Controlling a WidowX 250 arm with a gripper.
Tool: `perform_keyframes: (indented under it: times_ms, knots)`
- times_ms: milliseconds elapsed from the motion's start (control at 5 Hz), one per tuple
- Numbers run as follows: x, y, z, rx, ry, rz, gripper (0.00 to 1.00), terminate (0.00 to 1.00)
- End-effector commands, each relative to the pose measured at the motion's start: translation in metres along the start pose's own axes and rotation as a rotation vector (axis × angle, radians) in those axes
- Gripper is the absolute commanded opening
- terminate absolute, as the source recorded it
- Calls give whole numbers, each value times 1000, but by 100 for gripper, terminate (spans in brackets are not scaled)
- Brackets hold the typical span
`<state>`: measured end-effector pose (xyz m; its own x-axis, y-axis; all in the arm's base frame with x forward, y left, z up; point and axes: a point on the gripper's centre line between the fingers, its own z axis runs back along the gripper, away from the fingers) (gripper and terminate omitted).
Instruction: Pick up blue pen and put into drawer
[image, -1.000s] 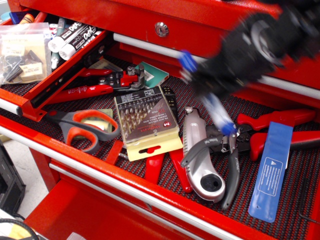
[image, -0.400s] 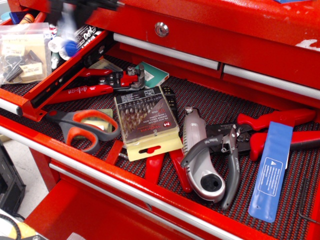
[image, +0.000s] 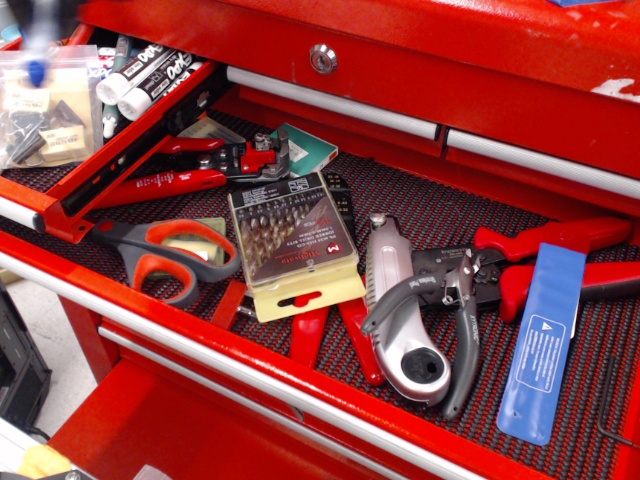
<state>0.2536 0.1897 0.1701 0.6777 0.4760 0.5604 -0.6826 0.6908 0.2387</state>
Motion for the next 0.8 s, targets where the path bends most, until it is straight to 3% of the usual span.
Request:
perform_keyframes:
  times_ms: [0, 400, 600]
  knots:
    - [20, -2, 17, -12, -48, -9, 100, 0]
    - [20, -2, 17, -12, -48, -9, 100, 0]
    - [20, -2, 17, -12, -48, -9, 100, 100]
